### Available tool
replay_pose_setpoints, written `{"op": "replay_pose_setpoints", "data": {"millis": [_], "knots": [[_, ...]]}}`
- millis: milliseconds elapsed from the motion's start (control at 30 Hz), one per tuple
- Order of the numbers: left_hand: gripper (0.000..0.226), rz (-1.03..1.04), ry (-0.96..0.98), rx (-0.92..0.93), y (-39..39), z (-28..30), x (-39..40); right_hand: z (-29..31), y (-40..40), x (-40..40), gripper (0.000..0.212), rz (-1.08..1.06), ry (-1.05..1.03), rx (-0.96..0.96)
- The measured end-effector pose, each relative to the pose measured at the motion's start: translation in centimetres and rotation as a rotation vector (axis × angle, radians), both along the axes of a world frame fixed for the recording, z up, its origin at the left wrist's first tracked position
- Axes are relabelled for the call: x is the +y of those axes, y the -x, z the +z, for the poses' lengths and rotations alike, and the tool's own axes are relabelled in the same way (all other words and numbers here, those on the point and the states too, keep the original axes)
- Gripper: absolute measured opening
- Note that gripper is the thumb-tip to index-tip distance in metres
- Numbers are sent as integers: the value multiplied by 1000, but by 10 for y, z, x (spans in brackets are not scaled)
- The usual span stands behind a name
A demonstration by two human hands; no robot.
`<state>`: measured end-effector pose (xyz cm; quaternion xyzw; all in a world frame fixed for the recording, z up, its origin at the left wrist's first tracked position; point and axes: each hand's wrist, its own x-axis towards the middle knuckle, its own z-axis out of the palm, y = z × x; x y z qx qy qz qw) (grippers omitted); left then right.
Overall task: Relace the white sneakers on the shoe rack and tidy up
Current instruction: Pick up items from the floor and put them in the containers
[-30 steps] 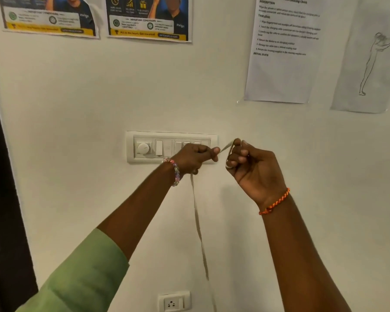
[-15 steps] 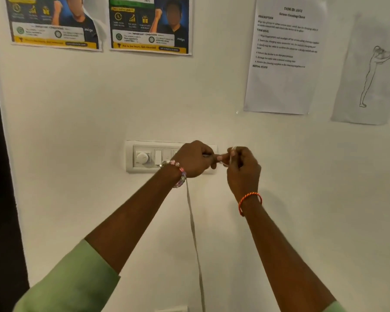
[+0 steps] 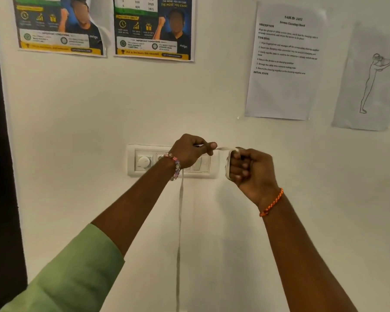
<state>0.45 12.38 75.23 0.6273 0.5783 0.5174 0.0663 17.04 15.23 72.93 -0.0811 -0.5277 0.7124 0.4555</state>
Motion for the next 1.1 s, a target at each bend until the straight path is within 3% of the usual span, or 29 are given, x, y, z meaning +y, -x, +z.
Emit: {"op": "replay_pose_setpoints", "data": {"millis": [167, 233, 300, 433, 600, 700, 800, 900, 1100], "knots": [[36, -89, 126, -109, -7, -21, -1, 8, 2, -5, 30, 81, 200, 413], [36, -107, 179, -78, -9, -33, -3, 14, 1, 2, 29, -1, 301, 591], [35, -122, 178, -27, -10, -42, -5, 17, 1, 11, 27, -180, 347, 639], [33, -57, 83, 81, -11, -38, -10, -2, 19, 33, 25, -642, 160, 341], [30, -10, 3, 201, -8, -21, -17, -43, 29, 37, 20, -972, -399, -207], [28, 18, -14, 199, 2, -16, -15, -52, 27, 29, 19, -805, -604, -443], [28, 44, -23, 207, 9, -14, -13, -50, 26, 20, 27, -546, -649, -654], [28, 39, 12, 144, 17, -17, -10, -44, 18, 8, 32, -292, -514, -557], [29, -102, 49, -81, 17, -38, -7, -40, 6, -12, 33, 27, -203, -123]]}}
